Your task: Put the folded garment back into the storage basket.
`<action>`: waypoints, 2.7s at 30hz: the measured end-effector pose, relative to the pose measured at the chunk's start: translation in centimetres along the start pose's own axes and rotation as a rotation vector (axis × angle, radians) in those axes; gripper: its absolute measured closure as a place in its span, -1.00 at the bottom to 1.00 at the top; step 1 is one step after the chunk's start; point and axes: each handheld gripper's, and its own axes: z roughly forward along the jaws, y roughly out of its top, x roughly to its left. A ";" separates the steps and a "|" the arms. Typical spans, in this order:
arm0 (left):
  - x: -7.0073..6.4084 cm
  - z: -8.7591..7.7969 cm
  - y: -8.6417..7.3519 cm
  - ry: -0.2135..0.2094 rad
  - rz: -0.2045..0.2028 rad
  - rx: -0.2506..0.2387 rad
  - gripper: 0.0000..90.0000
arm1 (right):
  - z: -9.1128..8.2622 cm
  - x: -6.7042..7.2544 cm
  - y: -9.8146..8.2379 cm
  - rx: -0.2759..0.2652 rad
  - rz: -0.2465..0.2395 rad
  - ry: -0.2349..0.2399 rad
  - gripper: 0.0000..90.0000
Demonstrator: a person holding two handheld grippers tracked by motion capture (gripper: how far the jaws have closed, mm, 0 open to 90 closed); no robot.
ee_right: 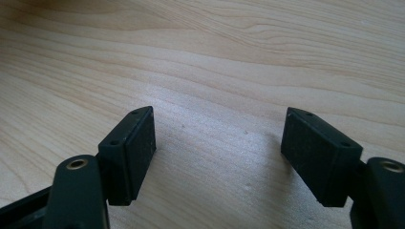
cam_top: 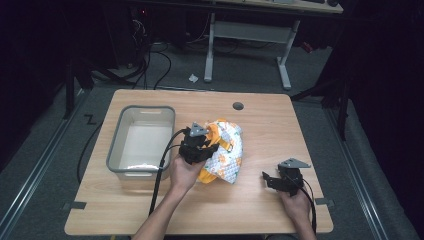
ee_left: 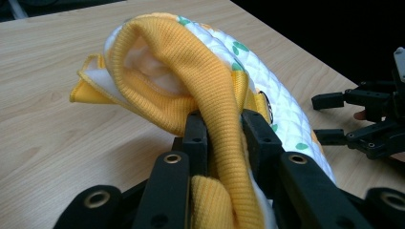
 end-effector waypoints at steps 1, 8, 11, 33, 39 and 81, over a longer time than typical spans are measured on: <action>0.1 -0.1 0.0 -0.001 -0.003 -0.002 0.64 | 0.0 0.0 0.0 0.000 0.000 0.000 -0.38; 0.6 -1.1 0.1 0.009 -0.008 -0.012 0.64 | 0.0 0.0 0.0 0.000 0.000 0.000 -0.38; 0.8 -1.4 0.2 0.006 -0.014 -0.017 0.64 | 0.0 0.0 0.0 -0.001 -0.003 0.001 -0.38; 2.8 -4.4 0.6 0.024 -0.055 -0.050 0.64 | 0.0 0.0 0.0 -0.001 -0.004 0.001 -0.38; 3.1 -4.9 0.7 0.032 -0.055 -0.051 0.64 | 0.0 0.0 0.0 -0.001 -0.001 0.000 -0.38; 8.0 -10.4 -0.6 0.163 -0.145 -0.122 0.63 | 0.0 0.0 0.0 0.000 -0.003 0.002 -0.38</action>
